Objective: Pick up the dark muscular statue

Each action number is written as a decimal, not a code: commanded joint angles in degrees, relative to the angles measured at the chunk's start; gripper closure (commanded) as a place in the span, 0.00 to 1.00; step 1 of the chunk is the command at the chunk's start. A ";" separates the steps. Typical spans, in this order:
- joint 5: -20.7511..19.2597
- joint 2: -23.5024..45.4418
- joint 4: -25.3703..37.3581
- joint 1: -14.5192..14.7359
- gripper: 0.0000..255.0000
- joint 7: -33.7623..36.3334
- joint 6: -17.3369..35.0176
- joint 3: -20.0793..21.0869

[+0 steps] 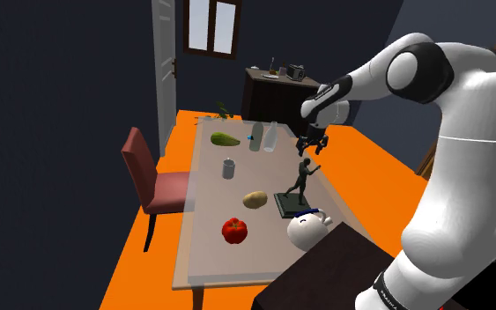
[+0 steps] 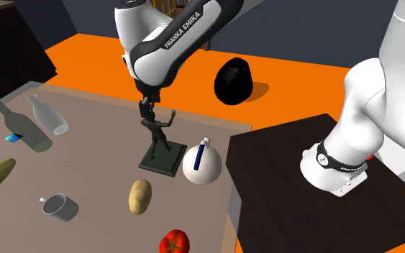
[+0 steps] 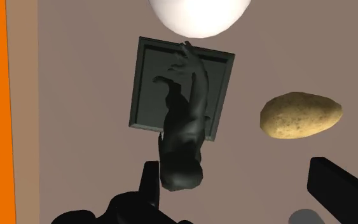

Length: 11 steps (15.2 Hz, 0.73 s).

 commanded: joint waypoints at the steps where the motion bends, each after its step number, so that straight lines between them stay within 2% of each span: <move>1: 1.70 4.65 3.84 -1.73 0.00 -1.55 1.11 0.21; 3: 2.97 8.79 8.01 -3.29 0.00 -2.46 1.36 0.54; 11: 4.13 12.79 7.78 -4.02 0.00 -3.02 5.55 1.48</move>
